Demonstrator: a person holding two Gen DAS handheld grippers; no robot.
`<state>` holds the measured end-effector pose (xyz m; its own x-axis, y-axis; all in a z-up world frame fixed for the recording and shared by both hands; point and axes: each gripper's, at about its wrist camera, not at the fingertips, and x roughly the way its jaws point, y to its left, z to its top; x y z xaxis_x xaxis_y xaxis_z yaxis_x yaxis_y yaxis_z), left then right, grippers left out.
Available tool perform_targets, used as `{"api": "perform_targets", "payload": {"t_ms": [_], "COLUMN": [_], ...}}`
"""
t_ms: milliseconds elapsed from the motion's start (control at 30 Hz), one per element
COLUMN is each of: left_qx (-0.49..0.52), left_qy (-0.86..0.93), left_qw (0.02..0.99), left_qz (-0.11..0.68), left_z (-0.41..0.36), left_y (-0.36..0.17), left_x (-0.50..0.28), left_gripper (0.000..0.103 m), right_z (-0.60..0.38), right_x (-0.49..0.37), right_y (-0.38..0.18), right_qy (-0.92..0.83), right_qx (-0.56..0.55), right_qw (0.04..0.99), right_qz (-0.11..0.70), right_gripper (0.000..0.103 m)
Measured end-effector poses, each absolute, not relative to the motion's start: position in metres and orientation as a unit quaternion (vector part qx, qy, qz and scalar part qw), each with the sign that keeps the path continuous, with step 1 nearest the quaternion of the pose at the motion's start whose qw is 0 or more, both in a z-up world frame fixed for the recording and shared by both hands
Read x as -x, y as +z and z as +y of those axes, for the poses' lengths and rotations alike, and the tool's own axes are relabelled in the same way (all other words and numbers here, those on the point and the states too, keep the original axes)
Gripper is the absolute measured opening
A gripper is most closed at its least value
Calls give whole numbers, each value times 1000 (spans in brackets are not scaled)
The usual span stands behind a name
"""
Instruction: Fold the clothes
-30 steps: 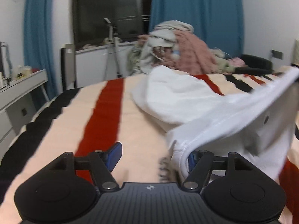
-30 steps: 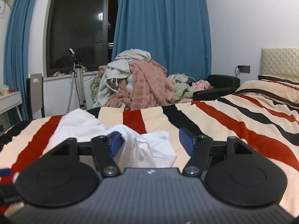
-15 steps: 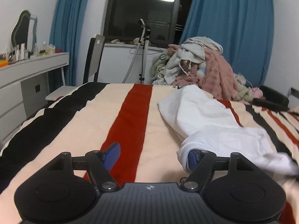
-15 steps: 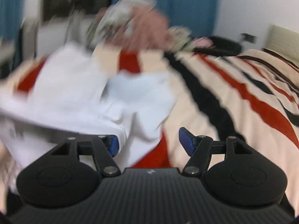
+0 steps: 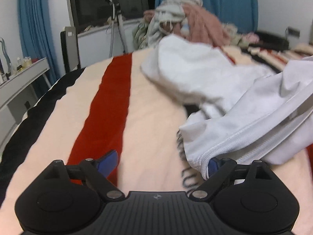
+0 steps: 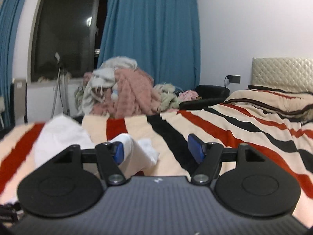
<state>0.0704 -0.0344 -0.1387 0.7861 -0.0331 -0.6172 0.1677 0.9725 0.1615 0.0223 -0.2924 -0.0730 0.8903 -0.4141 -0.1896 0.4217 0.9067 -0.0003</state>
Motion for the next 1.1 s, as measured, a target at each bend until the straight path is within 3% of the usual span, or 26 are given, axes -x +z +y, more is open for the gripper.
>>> {"api": "perform_targets", "payload": {"t_ms": [100, 167, 267, 500, 733, 900, 1033, 1100], "left_qx": [-69, 10, 111, 165, 114, 79, 68, 65], "left_qy": [-21, -13, -14, -4, -21, -19, -24, -25], "left_qw": [952, 962, 966, 984, 988, 979, 974, 977], "left_qz": [296, 271, 234, 62, -106, -188, -214, -200], "left_z": [-17, 5, 31, 44, 44, 40, 32, 23], "left_y": [-128, -107, -64, 106, 295, 396, 444, 440], "left_x": [-73, -75, -75, -55, 3, 47, 50, 35], "left_gripper": [93, 97, 97, 96, 97, 100, 103, 103], "right_z": [-291, -295, -295, -297, -308, -315, -319, -324], "right_x": [-31, -35, -38, -36, 6, 47, 55, 47], "right_y": [-78, -69, -24, 127, 293, 381, 429, 443], "right_qy": [-211, -213, -190, -133, -81, -50, -43, -44], "right_qx": [-14, -23, -14, -17, -51, -64, -56, -57], "right_qw": [968, 966, 975, 991, 993, 988, 985, 985], "right_qz": [133, 146, 116, 18, -75, -135, -157, -154], "right_gripper": [66, 66, 66, 66, 67, 69, 69, 69]}}
